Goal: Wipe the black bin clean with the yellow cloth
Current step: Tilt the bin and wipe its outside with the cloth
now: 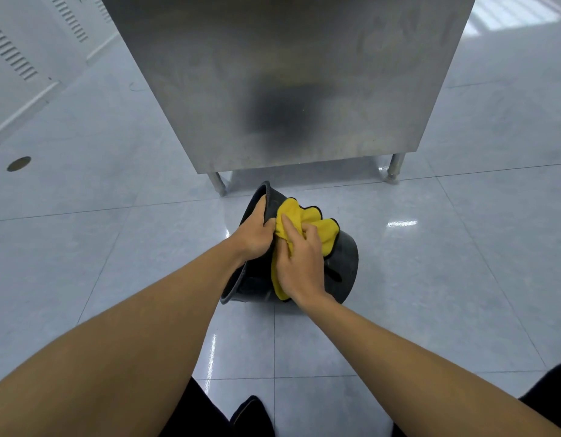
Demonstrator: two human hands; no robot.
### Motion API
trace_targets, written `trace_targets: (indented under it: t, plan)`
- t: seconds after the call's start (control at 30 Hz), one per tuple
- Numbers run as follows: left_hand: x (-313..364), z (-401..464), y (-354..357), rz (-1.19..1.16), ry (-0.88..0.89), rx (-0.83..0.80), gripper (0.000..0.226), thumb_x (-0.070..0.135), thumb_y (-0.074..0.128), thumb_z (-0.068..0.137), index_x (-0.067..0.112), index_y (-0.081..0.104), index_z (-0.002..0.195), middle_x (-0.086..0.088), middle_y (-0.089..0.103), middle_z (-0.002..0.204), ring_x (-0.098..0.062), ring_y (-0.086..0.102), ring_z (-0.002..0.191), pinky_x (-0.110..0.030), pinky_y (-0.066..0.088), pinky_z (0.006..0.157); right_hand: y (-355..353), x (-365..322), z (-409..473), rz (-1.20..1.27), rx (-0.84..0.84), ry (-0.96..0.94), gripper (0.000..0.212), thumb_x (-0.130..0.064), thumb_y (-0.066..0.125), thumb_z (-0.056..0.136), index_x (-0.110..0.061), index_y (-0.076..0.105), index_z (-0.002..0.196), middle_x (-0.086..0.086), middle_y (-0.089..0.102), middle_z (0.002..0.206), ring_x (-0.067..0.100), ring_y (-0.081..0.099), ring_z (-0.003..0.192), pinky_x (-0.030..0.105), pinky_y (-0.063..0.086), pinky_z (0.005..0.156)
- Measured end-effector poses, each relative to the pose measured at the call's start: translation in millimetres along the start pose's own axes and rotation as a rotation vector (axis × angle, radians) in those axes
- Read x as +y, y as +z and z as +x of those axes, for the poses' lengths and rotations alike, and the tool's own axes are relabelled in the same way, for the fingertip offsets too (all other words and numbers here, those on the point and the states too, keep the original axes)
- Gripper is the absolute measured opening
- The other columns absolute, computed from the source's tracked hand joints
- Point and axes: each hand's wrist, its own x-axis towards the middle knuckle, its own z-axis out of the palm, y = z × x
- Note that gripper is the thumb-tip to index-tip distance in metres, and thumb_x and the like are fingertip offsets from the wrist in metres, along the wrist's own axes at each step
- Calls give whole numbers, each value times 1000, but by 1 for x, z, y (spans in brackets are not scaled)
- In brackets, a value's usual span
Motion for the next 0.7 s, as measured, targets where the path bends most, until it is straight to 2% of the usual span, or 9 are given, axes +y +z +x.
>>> trace_targets:
  t: [0.1,0.17,0.23,0.3,0.37,0.47,0.53,0.6,0.7]
  plan:
    - [0,3,2,33,7,16,70,35,37,98,26,10,162,-4,37,160,-25,44,140,-43,37,117,2,-5,2,12,3,-19,46,-27,44,101,-34,42,147,-1,46,123,15,45,109,23,42,85]
    - [8,-3,3,80,-5,60,61,23,39,104,8,14,158,-13,44,151,-25,51,125,-34,44,102,2,1,3,-37,1,-35,45,-28,44,102,-35,42,147,2,46,128,17,46,113,25,44,84]
    - [10,-4,5,140,-4,122,52,10,40,104,-1,19,150,-20,37,146,-22,47,114,-28,40,91,1,9,4,-81,-5,-8,45,-30,44,102,-37,42,146,4,46,131,20,46,116,30,47,83]
    - [8,-6,5,217,13,133,58,6,42,102,0,15,152,-18,22,151,-21,41,115,-24,35,93,-1,20,5,-118,-4,74,45,-35,41,102,-40,39,147,5,44,131,22,46,116,32,47,80]
    - [7,-10,3,276,28,105,64,8,44,101,3,9,154,-16,15,153,-20,40,114,-25,36,94,-5,34,6,-139,6,170,45,-39,39,103,-39,39,148,6,43,131,23,47,116,31,45,77]
    - [5,-15,-1,313,36,86,67,11,45,104,3,4,156,-17,12,158,-30,39,136,-29,37,108,-15,55,8,-137,30,295,46,-38,39,103,-35,39,149,7,42,130,25,49,113,31,41,78]
    - [4,-15,-2,304,42,92,67,15,49,105,4,7,156,-19,23,159,-33,41,140,-37,38,115,-22,67,9,-105,48,374,46,-37,40,103,-35,40,149,9,40,136,28,49,117,34,42,86]
    - [6,-14,-2,300,46,126,64,18,52,104,5,15,154,-20,37,154,-35,47,136,-41,42,112,-27,79,9,-86,64,451,46,-38,39,103,-36,39,149,9,38,137,30,49,118,38,42,94]
    - [11,-13,0,359,50,195,63,21,53,104,8,19,156,-18,48,148,-34,54,129,-44,43,109,-31,91,9,-71,94,551,46,-38,38,102,-38,38,148,10,39,130,33,50,115,45,44,99]
